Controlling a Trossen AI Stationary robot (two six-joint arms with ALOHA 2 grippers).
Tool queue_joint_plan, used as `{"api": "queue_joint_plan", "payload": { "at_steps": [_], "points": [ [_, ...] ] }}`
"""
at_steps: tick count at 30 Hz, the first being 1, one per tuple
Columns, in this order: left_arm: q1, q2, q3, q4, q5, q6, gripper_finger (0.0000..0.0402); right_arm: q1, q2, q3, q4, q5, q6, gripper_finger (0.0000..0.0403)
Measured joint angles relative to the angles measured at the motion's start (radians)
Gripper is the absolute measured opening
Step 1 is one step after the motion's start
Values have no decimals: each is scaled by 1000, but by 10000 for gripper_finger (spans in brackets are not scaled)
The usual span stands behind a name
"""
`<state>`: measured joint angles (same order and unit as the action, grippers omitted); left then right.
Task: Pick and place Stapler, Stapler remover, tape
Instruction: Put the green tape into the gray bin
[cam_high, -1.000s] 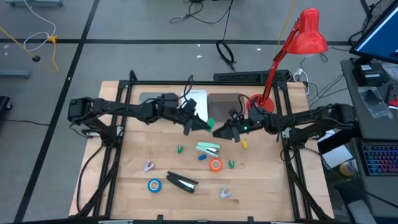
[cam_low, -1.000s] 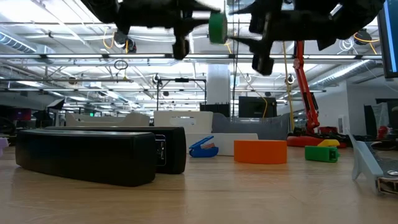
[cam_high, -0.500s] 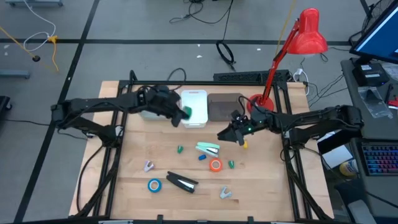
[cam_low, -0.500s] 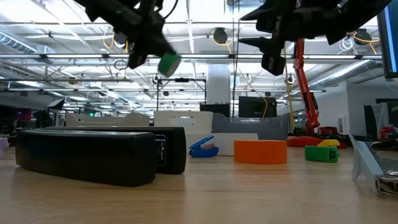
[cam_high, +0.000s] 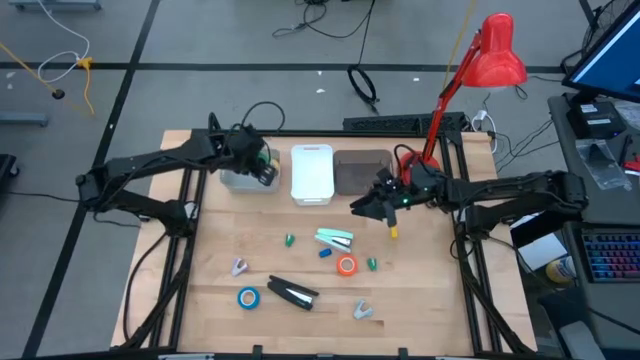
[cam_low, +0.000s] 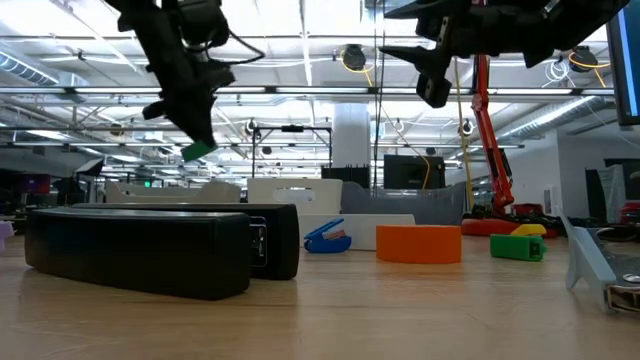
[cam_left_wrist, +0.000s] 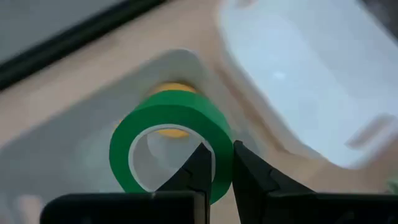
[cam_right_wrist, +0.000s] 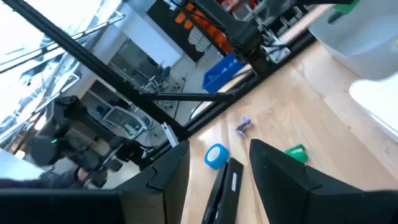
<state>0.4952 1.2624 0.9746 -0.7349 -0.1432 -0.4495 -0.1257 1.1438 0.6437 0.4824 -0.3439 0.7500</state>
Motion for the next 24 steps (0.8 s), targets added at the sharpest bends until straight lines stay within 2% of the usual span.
{"api": "queue_joint_plan", "payload": {
  "at_steps": [4,11,24],
  "points": [
    [74,43,-1,-79,-15,29,38,0,-7,0,0,0,-31,160],
    [144,106,0,-66,-14,56,38,-6,-7,0,-1,0,-39,160],
    [139,124,0,-66,12,18,38,-67,-7,0,-6,2,-33,160]
  ]
}}
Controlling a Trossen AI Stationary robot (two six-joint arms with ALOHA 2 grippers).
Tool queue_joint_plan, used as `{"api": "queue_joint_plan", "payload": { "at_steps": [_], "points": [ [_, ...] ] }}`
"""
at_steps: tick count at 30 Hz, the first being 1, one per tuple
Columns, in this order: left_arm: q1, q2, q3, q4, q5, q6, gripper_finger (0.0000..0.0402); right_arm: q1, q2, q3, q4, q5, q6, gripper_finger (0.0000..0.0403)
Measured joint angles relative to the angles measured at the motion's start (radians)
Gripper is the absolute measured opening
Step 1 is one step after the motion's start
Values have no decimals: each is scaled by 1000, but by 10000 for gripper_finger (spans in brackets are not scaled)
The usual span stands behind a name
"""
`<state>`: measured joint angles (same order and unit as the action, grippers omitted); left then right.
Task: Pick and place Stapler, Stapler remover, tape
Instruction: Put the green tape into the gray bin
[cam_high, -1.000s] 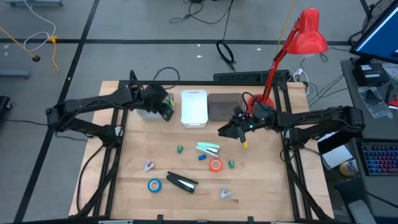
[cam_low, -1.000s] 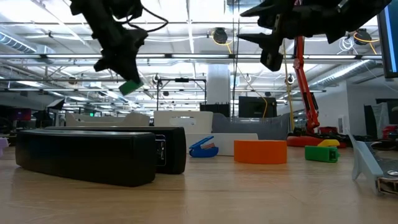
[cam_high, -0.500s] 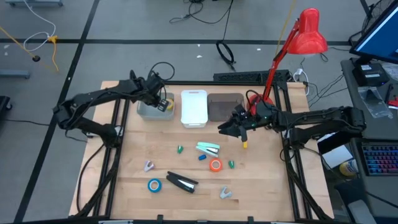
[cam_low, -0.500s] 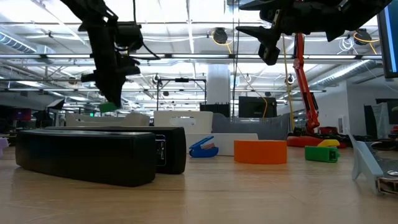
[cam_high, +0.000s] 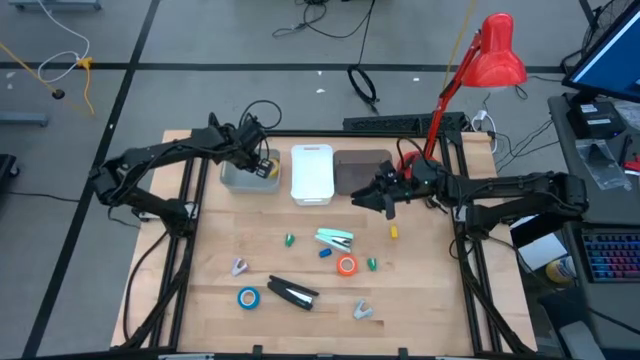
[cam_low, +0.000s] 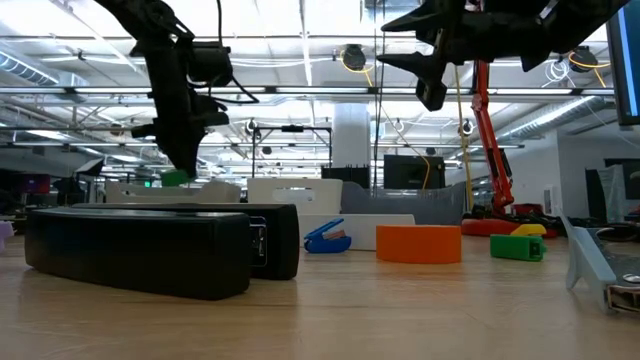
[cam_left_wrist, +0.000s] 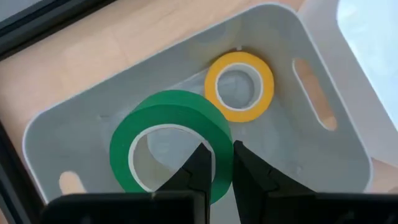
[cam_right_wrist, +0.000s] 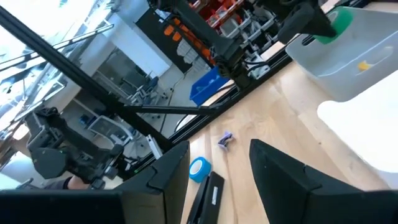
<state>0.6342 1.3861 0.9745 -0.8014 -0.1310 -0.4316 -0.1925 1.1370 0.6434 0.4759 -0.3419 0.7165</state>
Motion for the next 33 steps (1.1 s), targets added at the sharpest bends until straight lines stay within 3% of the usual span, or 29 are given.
{"api": "queue_joint_plan", "payload": {
  "at_steps": [12,24,33],
  "points": [
    [59,5,0,32,49,8,38,-37,0,0,-25,0,3,160],
    [54,174,-1,116,53,15,38,-38,0,0,-25,-2,2,160],
    [55,229,-1,112,51,23,38,-38,0,0,-25,-2,-1,160]
  ]
}}
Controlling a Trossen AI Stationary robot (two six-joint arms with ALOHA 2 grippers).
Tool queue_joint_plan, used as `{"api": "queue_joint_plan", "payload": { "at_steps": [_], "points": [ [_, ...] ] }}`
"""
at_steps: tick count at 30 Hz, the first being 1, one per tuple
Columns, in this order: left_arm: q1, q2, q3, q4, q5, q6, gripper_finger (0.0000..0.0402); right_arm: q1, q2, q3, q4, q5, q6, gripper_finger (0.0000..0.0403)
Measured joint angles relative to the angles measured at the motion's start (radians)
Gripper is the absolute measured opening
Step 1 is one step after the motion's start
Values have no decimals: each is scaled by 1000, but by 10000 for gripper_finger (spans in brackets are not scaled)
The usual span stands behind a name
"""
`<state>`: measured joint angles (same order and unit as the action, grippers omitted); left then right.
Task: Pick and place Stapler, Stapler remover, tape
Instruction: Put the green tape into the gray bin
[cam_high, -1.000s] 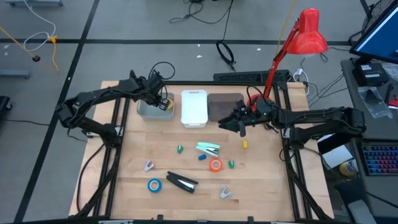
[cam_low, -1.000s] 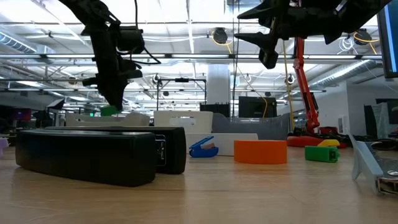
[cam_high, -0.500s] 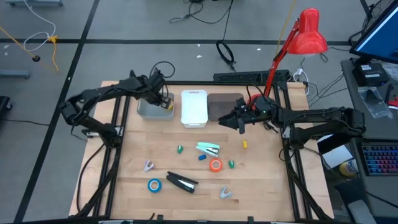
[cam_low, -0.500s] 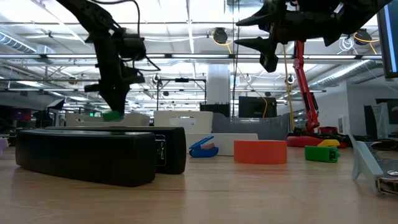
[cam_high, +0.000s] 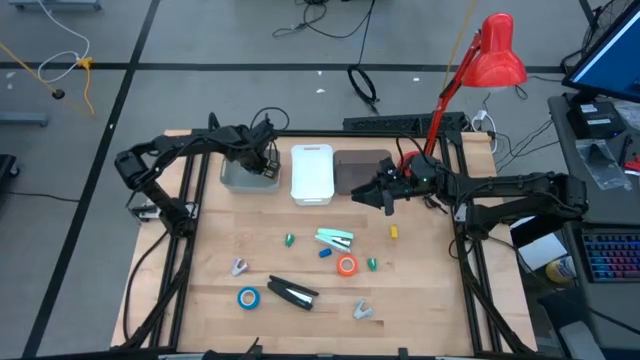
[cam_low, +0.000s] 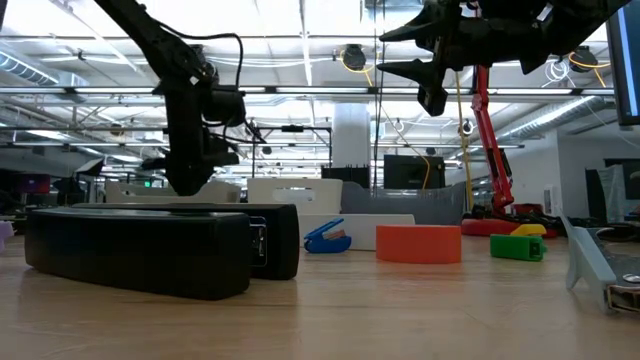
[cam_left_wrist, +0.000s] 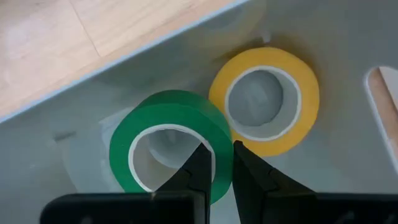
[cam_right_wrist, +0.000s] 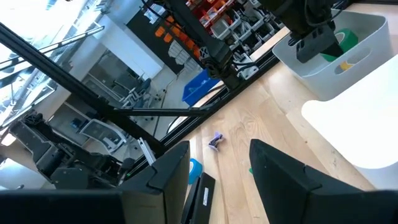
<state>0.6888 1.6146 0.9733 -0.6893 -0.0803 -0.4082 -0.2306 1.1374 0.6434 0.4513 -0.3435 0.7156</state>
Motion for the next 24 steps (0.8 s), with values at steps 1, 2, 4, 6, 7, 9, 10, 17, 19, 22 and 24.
{"api": "queue_joint_plan", "payload": {
  "at_steps": [1,2,4,6,7,9,10,17,19,22,24],
  "points": [
    [0,-1,0,0,-4,3,38,0,0,0,0,0,-2,160],
    [0,-1,0,0,-11,3,38,0,0,0,0,0,-2,160],
    [0,0,0,0,-25,2,38,0,0,0,0,0,-2,160],
    [0,0,0,-3,-30,-8,41,0,0,0,0,0,-2,160],
    [0,0,0,-6,-32,-14,45,0,0,0,0,0,-2,160],
    [0,0,0,-11,-33,-16,51,0,0,0,0,0,-2,160],
    [0,0,0,-11,-33,-17,52,0,0,0,0,0,-2,160],
    [-4,0,0,-10,-29,-16,55,0,0,0,0,0,-2,160],
    [-4,0,0,-10,-29,-17,66,0,0,0,0,0,-2,160],
    [-4,0,0,-10,-29,-19,85,1,0,0,0,0,-2,160],
    [-3,0,0,-11,-29,-19,98,1,0,0,0,0,-2,160]
  ]
}}
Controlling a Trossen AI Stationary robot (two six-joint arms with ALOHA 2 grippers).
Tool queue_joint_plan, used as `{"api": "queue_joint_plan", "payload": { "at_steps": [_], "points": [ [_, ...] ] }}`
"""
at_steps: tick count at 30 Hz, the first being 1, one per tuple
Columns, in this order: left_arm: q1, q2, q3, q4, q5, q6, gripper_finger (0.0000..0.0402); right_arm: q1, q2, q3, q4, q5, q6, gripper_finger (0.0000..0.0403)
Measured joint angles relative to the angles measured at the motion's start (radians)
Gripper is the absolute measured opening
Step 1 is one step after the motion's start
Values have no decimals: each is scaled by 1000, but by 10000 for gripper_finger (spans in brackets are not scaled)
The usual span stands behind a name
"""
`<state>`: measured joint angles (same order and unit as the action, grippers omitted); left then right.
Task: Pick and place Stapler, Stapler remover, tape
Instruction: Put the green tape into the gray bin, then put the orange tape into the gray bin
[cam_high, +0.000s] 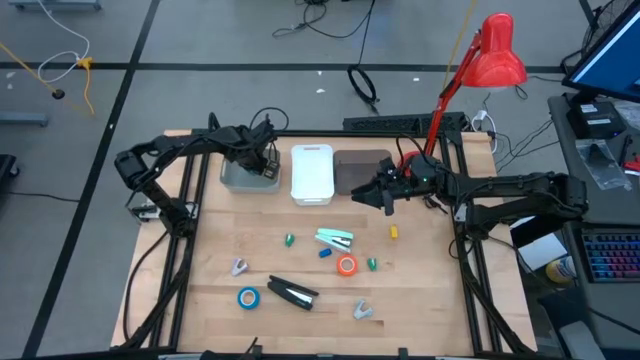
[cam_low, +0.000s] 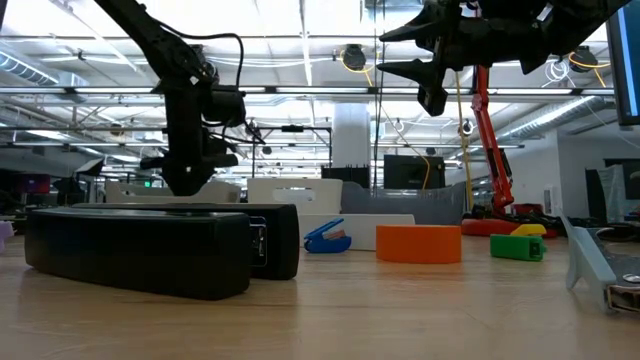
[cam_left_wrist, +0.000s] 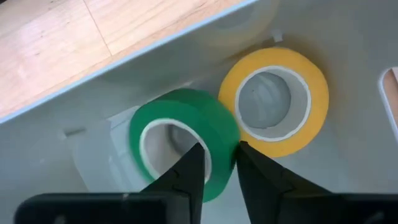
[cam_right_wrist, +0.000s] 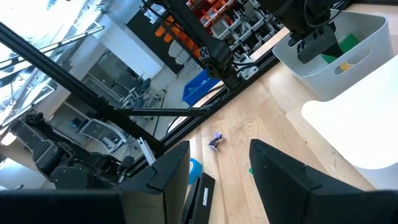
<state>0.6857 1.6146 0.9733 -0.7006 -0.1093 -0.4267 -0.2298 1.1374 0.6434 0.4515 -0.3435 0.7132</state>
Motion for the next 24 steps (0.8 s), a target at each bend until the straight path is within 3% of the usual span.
{"api": "queue_joint_plan", "payload": {
  "at_steps": [7,13,18,24],
  "points": [
    [0,-1,0,-7,5,0,138,0,0,0,0,-2,0,160],
    [2,-51,0,-53,4,3,149,0,0,0,0,-2,9,160],
    [3,-168,0,-73,16,-1,149,0,0,0,0,-1,75,160],
    [-24,-351,0,-74,143,-18,150,0,0,0,0,-1,133,160]
  ]
}}
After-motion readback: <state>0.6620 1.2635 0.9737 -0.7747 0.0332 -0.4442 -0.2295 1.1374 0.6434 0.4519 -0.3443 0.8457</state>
